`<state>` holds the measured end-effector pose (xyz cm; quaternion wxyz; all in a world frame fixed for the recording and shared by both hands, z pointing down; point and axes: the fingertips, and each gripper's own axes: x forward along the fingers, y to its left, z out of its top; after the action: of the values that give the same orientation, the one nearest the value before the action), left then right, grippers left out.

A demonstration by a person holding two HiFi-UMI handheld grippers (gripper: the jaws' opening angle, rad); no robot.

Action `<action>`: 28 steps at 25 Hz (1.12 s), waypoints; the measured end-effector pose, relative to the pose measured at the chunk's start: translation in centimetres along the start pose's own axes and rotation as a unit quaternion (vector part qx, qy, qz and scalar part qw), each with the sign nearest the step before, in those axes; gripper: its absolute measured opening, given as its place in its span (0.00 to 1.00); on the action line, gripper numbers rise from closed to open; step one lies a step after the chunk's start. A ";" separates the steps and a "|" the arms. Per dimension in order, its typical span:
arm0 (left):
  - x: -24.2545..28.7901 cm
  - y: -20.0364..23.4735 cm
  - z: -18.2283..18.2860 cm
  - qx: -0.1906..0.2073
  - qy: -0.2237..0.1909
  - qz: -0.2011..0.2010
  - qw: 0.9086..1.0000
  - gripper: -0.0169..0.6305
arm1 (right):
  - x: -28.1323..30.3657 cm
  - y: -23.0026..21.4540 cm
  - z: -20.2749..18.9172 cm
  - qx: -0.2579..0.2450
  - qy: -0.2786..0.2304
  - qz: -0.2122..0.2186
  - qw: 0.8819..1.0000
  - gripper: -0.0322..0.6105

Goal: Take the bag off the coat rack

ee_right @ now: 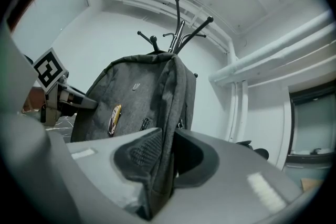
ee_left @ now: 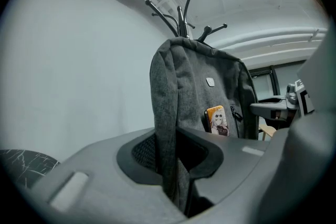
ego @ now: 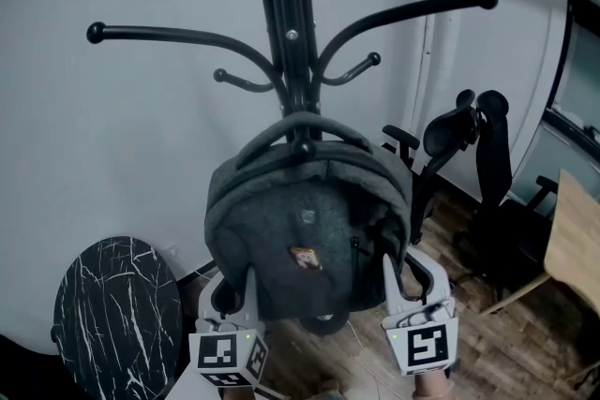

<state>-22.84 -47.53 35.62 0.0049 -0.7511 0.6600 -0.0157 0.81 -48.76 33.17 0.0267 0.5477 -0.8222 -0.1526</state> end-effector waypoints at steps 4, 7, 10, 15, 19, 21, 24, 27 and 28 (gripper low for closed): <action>-0.9 -0.4 0.5 0.001 -0.005 0.000 1.000 0.15 | -1.0 0.0 0.6 0.001 -0.005 -0.002 1.000 0.15; -1.6 -0.7 0.9 0.004 -0.006 -0.004 1.000 0.15 | -1.8 0.1 0.9 0.000 -0.006 -0.002 1.000 0.15; -2.6 -0.9 1.3 0.005 -0.010 -0.002 1.000 0.15 | -2.6 0.3 1.4 -0.002 -0.011 -0.002 1.000 0.15; -4.1 -1.1 2.2 0.006 -0.021 0.004 1.000 0.15 | -3.8 0.7 2.4 -0.004 -0.022 0.000 1.000 0.15; -5.4 -1.3 2.6 0.008 -0.024 0.006 1.000 0.15 | -5.0 1.0 3.2 -0.008 -0.028 0.002 1.000 0.15; -6.2 -1.5 2.8 0.008 -0.025 0.007 1.000 0.15 | -5.7 1.1 3.4 -0.008 -0.029 0.001 1.000 0.15; -7.1 -1.8 3.1 0.008 -0.025 0.008 1.000 0.15 | -6.6 1.1 3.8 -0.009 -0.031 0.001 0.999 0.15; -8.1 -2.2 3.3 0.009 -0.027 0.010 1.000 0.15 | -7.5 1.2 4.1 -0.003 -0.035 0.000 0.999 0.15; -8.5 -2.3 3.4 0.009 -0.027 0.011 1.000 0.15 | -7.8 1.3 4.2 -0.001 -0.037 0.000 0.999 0.15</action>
<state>-21.57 -38.87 32.18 0.0299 -0.7439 0.6676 -0.0013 1.92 -40.28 30.50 -0.0035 0.5418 -0.8224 -0.1735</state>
